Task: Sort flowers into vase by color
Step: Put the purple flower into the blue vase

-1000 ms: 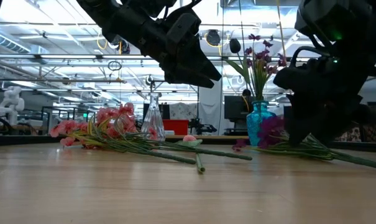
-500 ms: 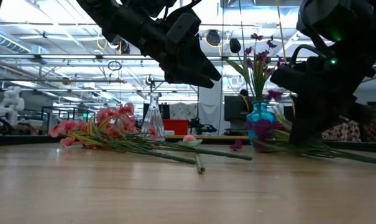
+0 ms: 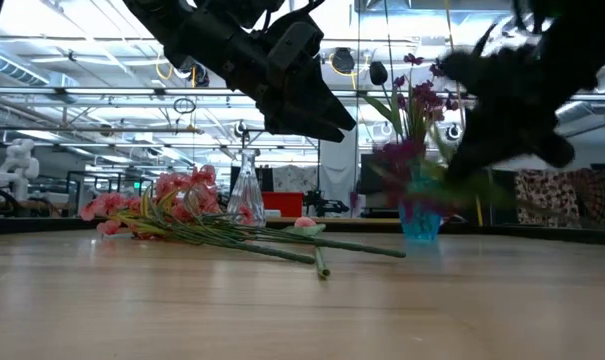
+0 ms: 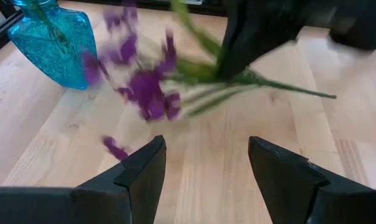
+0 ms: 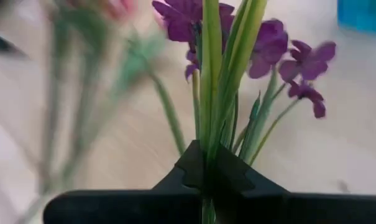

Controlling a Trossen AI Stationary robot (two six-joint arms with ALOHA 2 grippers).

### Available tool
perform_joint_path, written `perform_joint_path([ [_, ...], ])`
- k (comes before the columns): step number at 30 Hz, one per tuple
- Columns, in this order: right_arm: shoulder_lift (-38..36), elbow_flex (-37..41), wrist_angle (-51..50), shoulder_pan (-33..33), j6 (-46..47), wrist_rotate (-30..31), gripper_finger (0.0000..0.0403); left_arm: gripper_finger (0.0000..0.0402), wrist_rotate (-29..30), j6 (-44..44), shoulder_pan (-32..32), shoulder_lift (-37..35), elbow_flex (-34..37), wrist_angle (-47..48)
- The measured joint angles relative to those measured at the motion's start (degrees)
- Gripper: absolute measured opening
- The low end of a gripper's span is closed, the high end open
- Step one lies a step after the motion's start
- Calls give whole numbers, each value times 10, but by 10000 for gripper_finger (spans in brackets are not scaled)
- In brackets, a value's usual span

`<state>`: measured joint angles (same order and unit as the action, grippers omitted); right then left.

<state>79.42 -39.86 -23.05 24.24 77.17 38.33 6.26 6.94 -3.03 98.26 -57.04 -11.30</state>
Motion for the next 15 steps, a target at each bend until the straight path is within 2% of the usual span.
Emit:
perform_joint_path([
  [10,-151,0,56,76,-168,215,3,235,14,2,-1,0,0,-6],
  [15,-166,0,163,97,-320,316,2,235,-31,3,-9,0,0,-62],
])
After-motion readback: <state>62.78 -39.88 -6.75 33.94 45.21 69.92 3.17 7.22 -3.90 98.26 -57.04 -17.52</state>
